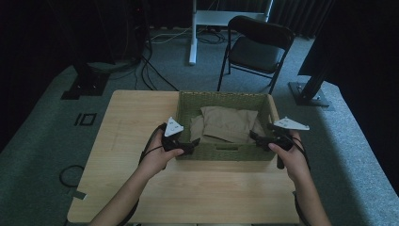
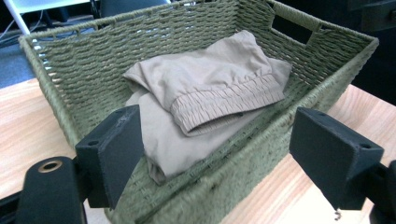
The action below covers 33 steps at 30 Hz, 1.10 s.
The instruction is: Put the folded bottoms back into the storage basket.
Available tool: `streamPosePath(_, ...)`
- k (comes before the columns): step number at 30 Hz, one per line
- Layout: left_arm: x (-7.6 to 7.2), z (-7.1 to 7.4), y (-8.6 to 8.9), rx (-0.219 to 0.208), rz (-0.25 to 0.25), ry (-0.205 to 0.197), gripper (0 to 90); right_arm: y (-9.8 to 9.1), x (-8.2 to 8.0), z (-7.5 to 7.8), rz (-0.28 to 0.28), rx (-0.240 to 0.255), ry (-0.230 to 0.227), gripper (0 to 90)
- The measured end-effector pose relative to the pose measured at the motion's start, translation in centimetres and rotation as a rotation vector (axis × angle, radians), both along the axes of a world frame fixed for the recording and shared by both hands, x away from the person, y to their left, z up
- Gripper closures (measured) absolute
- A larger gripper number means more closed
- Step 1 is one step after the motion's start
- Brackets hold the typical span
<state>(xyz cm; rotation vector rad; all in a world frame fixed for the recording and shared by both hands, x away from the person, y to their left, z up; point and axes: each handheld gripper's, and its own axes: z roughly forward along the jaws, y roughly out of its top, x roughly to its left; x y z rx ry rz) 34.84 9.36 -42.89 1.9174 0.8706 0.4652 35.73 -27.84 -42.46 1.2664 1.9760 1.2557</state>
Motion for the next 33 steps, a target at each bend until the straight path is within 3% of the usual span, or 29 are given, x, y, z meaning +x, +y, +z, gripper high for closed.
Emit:
streamPosePath(8,-1.6,-0.6,1.2,-0.014,-0.002,0.002,18.4,-0.4,-2.5,-0.4,0.016,-0.009,-0.034,15.0)
streamPosePath(21,-3.8,-1.9,3.3,-0.038,0.02,0.009,18.4,-1.6,-5.5,-2.3,0.005,-0.016,-0.032,14.5)
streamPosePath(27,-4.2,-3.2,4.0,-0.041,0.035,0.03,18.4,-2.1,-6.2,-3.9,-0.011,-0.013,-0.003,14.5)
streamPosePath(33,-4.5,-5.3,4.9,-0.03,0.047,0.079,18.4,-2.5,-6.5,-6.5,-0.026,-0.021,0.052,14.5)
